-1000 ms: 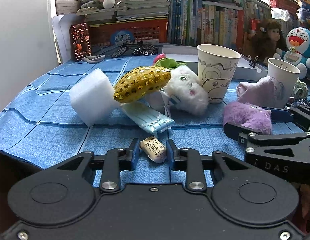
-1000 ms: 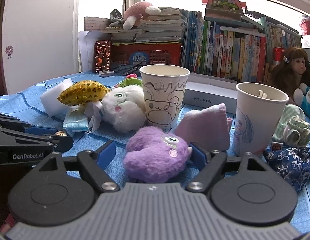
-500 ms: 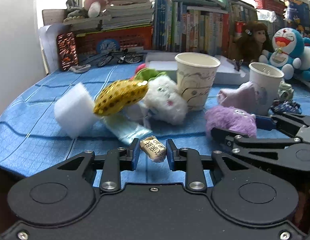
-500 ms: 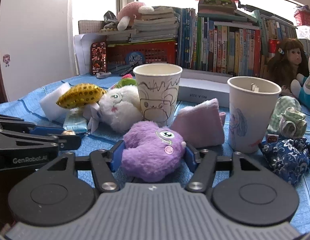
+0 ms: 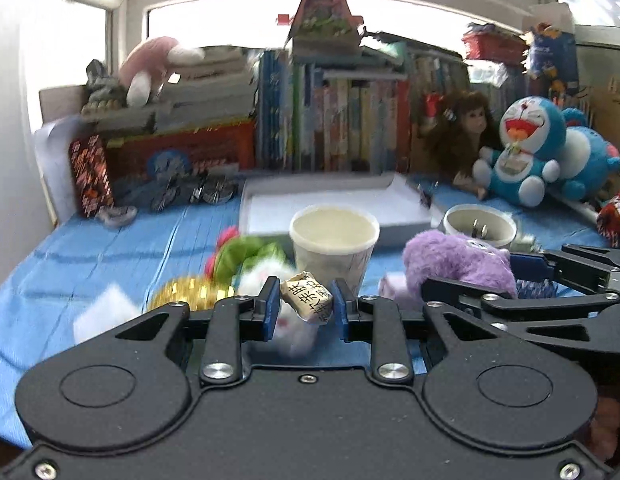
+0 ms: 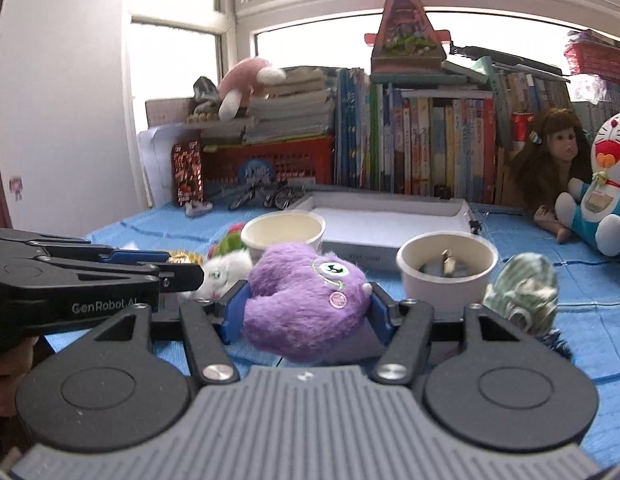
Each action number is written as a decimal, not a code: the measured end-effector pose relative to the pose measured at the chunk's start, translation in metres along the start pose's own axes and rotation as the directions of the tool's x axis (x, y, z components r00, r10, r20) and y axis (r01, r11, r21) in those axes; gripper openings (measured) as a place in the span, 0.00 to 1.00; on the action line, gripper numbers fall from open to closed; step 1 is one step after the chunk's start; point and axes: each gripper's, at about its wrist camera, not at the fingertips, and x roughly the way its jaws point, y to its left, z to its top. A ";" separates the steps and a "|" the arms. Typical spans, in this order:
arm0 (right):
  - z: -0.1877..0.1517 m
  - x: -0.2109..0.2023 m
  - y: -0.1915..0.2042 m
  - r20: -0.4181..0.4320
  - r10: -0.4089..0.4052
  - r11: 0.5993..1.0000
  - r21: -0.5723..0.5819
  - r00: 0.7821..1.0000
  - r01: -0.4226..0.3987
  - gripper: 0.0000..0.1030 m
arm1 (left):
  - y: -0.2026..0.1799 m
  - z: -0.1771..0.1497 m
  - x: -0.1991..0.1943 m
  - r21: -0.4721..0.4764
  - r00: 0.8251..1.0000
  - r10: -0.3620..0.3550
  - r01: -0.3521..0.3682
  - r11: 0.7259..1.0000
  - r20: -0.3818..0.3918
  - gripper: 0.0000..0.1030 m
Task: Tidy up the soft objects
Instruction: 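Carry the block and purple plush with both grippers over the white tray, then open both grippers to drop the block and plush into the tray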
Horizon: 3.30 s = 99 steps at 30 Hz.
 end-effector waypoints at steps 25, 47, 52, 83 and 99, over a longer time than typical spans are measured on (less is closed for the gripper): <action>0.122 0.035 -0.087 -0.041 -0.087 0.993 0.077 0.995 0.090 0.63 | 0.012 0.158 0.106 -0.045 0.993 -0.085 0.081 0.996 -0.082 0.25; 0.125 0.207 -0.140 -0.470 -0.091 0.962 0.188 0.878 0.200 0.63 | 0.005 0.157 0.292 -0.112 0.867 -0.115 0.068 0.991 -0.484 0.25; 0.113 0.236 -0.147 -0.538 -0.077 0.954 0.206 0.840 0.220 0.63 | 0.004 0.150 0.318 -0.111 0.831 -0.116 0.066 0.992 -0.544 0.25; 0.100 0.286 -0.158 -0.608 -0.086 0.949 0.192 0.789 0.251 0.74 | 0.002 0.133 0.373 -0.073 0.781 -0.081 0.045 0.996 -0.619 0.41; 0.130 0.228 -0.142 -0.484 -0.094 0.968 0.161 0.870 0.194 0.88 | 0.000 0.162 0.298 -0.015 0.887 -0.067 0.067 0.998 -0.457 0.66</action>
